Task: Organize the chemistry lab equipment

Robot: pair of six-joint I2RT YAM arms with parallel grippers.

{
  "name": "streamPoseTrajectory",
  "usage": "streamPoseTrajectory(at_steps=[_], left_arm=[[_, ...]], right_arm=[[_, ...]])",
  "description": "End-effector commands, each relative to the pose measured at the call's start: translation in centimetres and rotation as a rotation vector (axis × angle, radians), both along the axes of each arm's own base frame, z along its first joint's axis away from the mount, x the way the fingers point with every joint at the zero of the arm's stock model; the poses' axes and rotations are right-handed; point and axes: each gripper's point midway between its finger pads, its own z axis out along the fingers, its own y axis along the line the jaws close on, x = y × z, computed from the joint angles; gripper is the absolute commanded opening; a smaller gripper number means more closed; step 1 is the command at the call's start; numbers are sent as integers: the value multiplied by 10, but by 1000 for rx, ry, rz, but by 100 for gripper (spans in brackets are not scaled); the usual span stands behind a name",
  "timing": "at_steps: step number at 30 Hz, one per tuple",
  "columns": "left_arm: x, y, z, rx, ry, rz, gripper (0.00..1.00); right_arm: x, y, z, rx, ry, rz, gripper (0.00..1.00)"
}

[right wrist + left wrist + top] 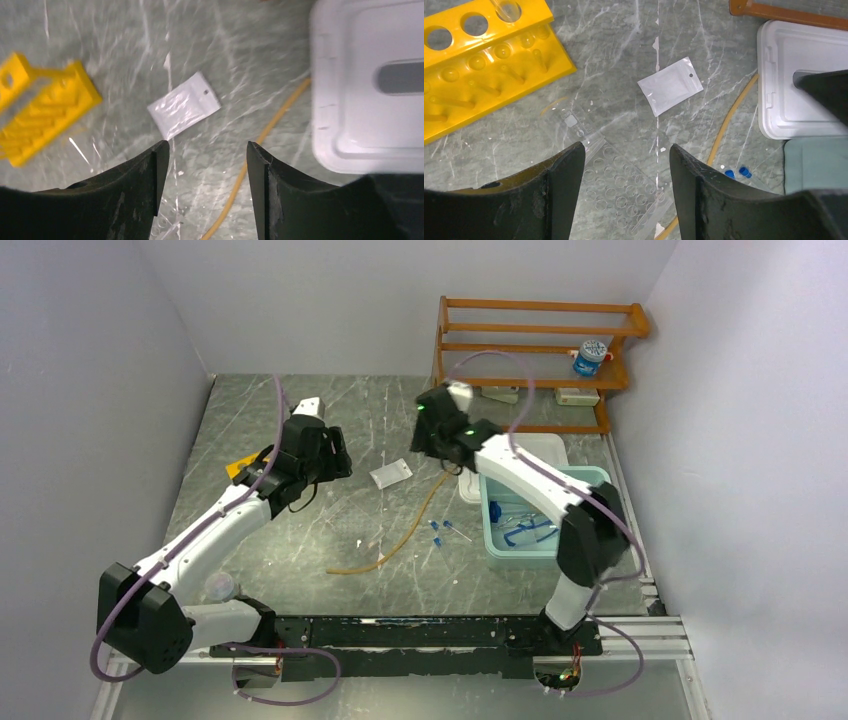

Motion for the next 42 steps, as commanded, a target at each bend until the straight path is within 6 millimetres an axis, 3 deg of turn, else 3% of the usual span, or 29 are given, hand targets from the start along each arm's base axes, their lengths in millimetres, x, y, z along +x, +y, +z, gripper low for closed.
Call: streamPoseTrajectory(at_steps=[1, 5, 11, 15, 22, 35, 42], left_arm=[[5, 8, 25, -24, -59, 59, 67], [2, 17, 27, -6, -66, 89, 68], [-1, 6, 24, -24, -56, 17, 68], [1, -13, 17, -51, -32, -74, 69], [4, -41, -15, -105, 92, -156, 71], [22, -87, -83, -241, 247, -224, 68], [21, -106, -117, -312, 327, -154, 63]], right_arm=[[-9, 53, -39, -66, 75, 195, 63], [-2, 85, -78, -85, 123, 268, 67], [23, 96, -119, -172, 137, 271, 72], [33, 94, -143, -223, 165, 283, 72], [39, 89, -171, -260, 216, 356, 55], [13, 50, -216, -255, 356, 420, 27], [-1, 46, -229, -173, 406, 456, 24]])
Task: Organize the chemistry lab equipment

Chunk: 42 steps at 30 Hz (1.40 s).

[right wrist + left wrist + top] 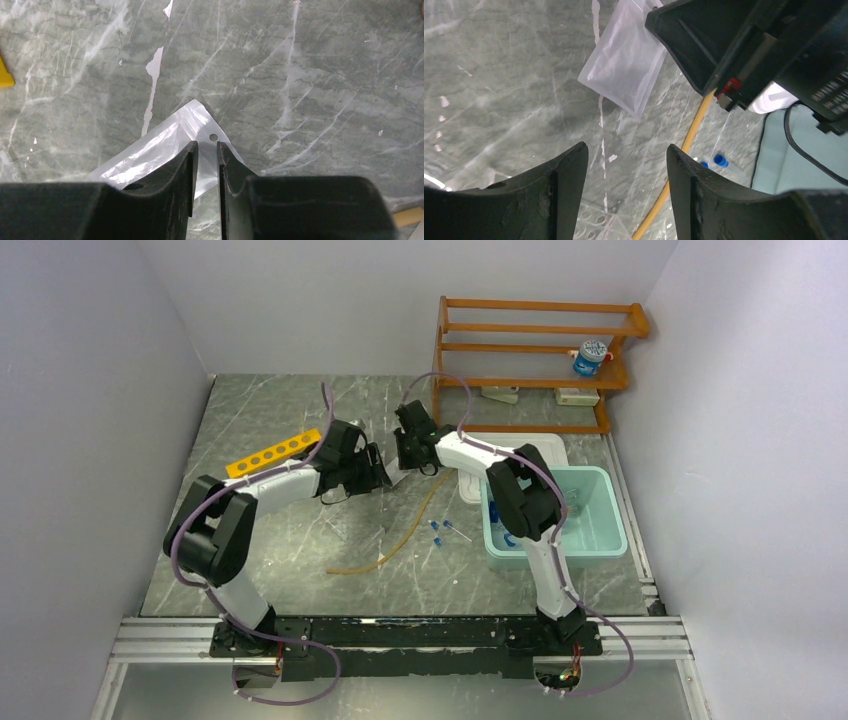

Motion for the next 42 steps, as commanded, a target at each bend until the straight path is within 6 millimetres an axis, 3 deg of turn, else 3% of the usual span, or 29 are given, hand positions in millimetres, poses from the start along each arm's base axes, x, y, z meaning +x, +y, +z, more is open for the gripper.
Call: streamPoseTrajectory(at_steps=[1, 9, 15, 19, 23, 26, 29, 30, 36, 42], left_arm=[[9, -22, -3, -87, 5, 51, 63], [27, -29, -28, -101, -27, 144, 62], [34, -29, -35, -133, -56, 188, 57], [42, -41, -36, -191, -79, 173, 55], [50, -48, -36, -234, -98, 174, 45], [57, -48, -29, -244, -138, 175, 25], [58, -47, -20, -232, -165, 162, 7], [58, -45, -18, -222, -173, 159, 5], [49, -36, 9, -148, -233, 76, 5], [28, -38, 60, -130, -335, -99, 5]], right_arm=[[-47, -28, -62, -81, 220, 37, 24], [-52, -30, -71, -45, 262, 28, 24], [-52, -30, -69, -23, 263, 24, 24], [-55, -26, -72, 0, 280, 32, 24], [-56, -23, -71, 15, 284, 36, 24], [-54, -23, -63, 20, 269, 37, 24], [-46, -21, -43, 28, 227, 34, 24], [-42, -20, -34, 30, 210, 32, 24], [-13, -19, 37, 60, 79, -10, 29], [9, -40, 139, 154, -82, -87, 42]])
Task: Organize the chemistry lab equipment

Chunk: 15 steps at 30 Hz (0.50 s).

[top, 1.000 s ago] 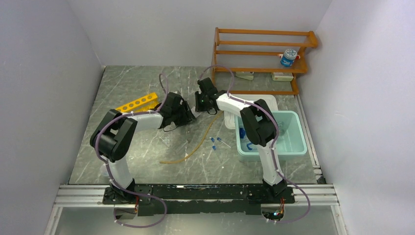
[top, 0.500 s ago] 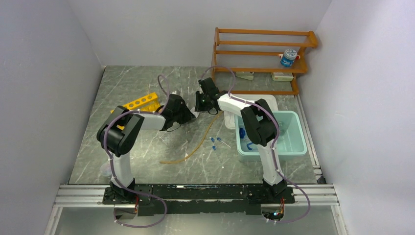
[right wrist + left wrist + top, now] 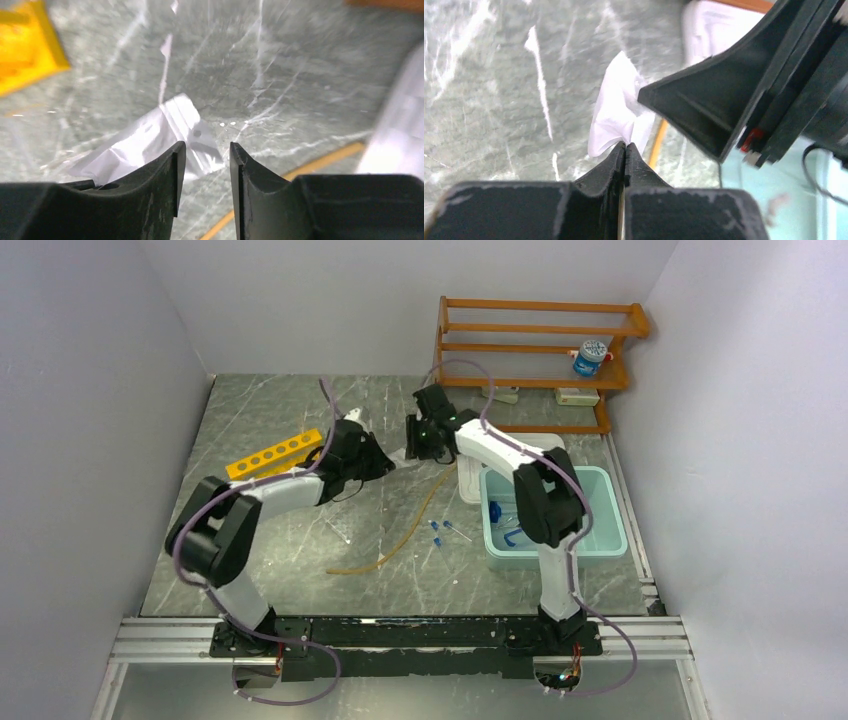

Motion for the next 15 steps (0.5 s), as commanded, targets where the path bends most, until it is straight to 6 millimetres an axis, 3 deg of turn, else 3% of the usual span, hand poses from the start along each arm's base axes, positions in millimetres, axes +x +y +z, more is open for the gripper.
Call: streamPoseTrajectory(at_steps=[1, 6, 9, 12, 15], left_arm=[[-16, -7, 57, 17, -159, -181, 5], [-44, -30, 123, -68, -289, -375, 5], [-65, -52, 155, -119, -346, -490, 5], [-89, -78, 179, -212, -378, -598, 5], [-114, -110, 189, -279, -383, -701, 5]], right_arm=[[20, -26, 119, 91, -186, -95, 44], [18, -80, 198, 106, -347, -265, 48], [6, -123, 231, 97, -430, -413, 49], [-14, -163, 259, 90, -508, -551, 50], [-36, -195, 282, 87, -578, -660, 51]])
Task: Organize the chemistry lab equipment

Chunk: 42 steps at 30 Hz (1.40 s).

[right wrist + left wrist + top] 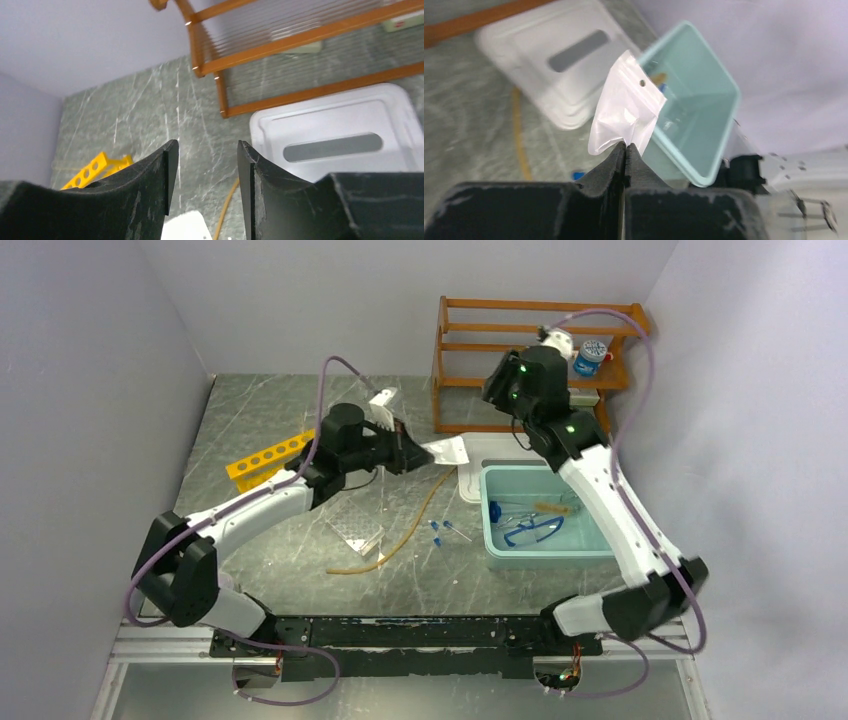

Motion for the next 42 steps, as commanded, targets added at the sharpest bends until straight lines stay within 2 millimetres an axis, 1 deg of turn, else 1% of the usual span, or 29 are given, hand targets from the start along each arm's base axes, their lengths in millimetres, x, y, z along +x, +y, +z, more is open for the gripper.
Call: streamPoseTrajectory(at_steps=[1, 3, 5, 6, 8, 10, 12, 13, 14, 16, 19, 22, 25, 26, 28, 29, 31, 33, 35, 38, 42], left_arm=[[-47, -52, 29, -90, -42, -242, 5], [-60, -75, 26, -87, -39, -288, 5], [-70, -99, 21, -65, -43, -315, 5], [-74, -112, 24, -57, -56, -327, 5], [-80, -131, 11, 0, -32, -324, 5], [-81, -148, -3, 41, -8, -299, 5], [-86, -165, -12, 61, -5, -302, 5], [-86, -172, -19, 80, -1, -293, 5], [-83, -179, -31, 108, 14, -272, 5], [-81, -191, -44, 141, 41, -264, 5], [-75, -201, -61, 186, 47, -226, 5], [-60, -205, -77, 231, 57, -139, 6], [-50, -208, -89, 257, 54, -99, 8], [-48, -208, -92, 268, 53, -92, 11], [-43, -208, -95, 286, 47, -70, 20], [-41, -207, -94, 292, 40, -63, 25], [-40, -207, -86, 291, 22, -64, 31], [-40, -205, -67, 274, -4, -64, 36], [-38, -200, -48, 256, -21, -59, 38], [-29, -186, -20, 216, -38, -34, 40], [-13, -155, 4, 189, -46, 14, 39]], right_arm=[[-27, -53, 4, -19, -18, -230, 51], [-41, -70, 12, -11, -48, -286, 51], [-53, -82, 14, -10, -56, -332, 51], [-58, -87, 14, -9, -58, -346, 51], [-67, -94, 11, -7, -51, -368, 51], [-75, -99, 10, 3, -50, -384, 51], [-83, -105, 7, 8, -46, -407, 51], [-87, -109, 6, 14, -48, -421, 51], [-91, -112, 5, 15, -48, -433, 51], [-100, -119, 4, 24, -52, -459, 52], [-109, -127, 4, 37, -62, -488, 51], [-117, -130, 5, 49, -64, -496, 51], [-121, -132, 7, 52, -62, -495, 51], [-122, -132, 9, 53, -62, -494, 51], [-123, -133, 10, 50, -61, -493, 51], [-123, -133, 11, 50, -62, -495, 51], [-122, -132, 11, 46, -63, -488, 51], [-120, -129, 10, 45, -60, -469, 51], [-116, -122, 8, 49, -57, -436, 51], [-110, -110, 2, 67, -51, -390, 51], [-100, -93, -5, 77, -36, -317, 51]])
